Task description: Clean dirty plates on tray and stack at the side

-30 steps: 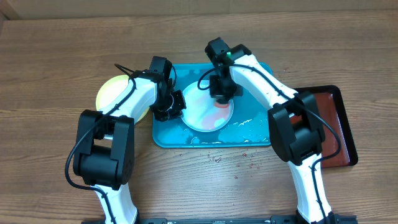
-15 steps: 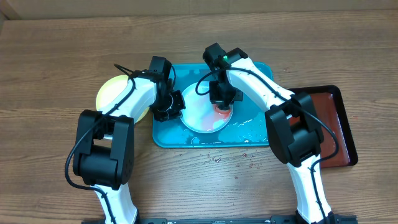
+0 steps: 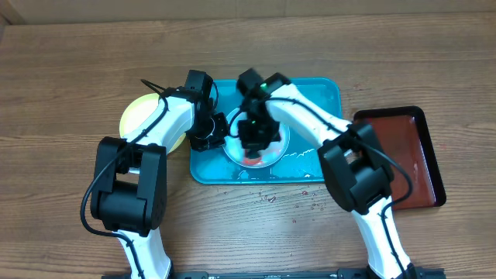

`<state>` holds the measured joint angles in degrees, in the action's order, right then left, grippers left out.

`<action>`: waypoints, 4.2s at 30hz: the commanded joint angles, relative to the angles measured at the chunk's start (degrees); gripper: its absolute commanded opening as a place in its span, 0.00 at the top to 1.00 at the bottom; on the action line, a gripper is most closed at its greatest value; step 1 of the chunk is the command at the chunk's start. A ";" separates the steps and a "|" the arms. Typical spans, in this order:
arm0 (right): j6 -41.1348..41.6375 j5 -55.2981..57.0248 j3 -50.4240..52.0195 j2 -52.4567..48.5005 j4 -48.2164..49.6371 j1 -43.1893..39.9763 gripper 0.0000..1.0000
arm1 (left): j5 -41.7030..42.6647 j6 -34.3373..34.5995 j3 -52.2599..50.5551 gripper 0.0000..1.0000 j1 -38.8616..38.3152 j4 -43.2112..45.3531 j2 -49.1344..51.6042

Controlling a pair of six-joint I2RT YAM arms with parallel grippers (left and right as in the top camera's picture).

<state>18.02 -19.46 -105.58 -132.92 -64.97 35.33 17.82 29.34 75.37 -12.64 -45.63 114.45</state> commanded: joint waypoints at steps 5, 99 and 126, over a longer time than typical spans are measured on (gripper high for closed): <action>10.47 2.91 0.74 -1.05 10.32 -1.09 0.96 | 1.75 -1.09 1.27 0.96 -0.44 0.42 0.52; 1.57 2.80 -0.98 -1.05 7.76 -9.77 0.96 | 1.73 -2.19 1.27 0.96 -0.44 -0.24 0.52; 3.15 4.59 -0.96 -1.05 0.50 -12.46 0.96 | -1.36 -9.97 0.00 0.66 -0.92 9.16 1.55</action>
<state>20.95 -16.03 -106.87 -133.56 -63.88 21.96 13.96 23.35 75.99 -13.52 -37.39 114.78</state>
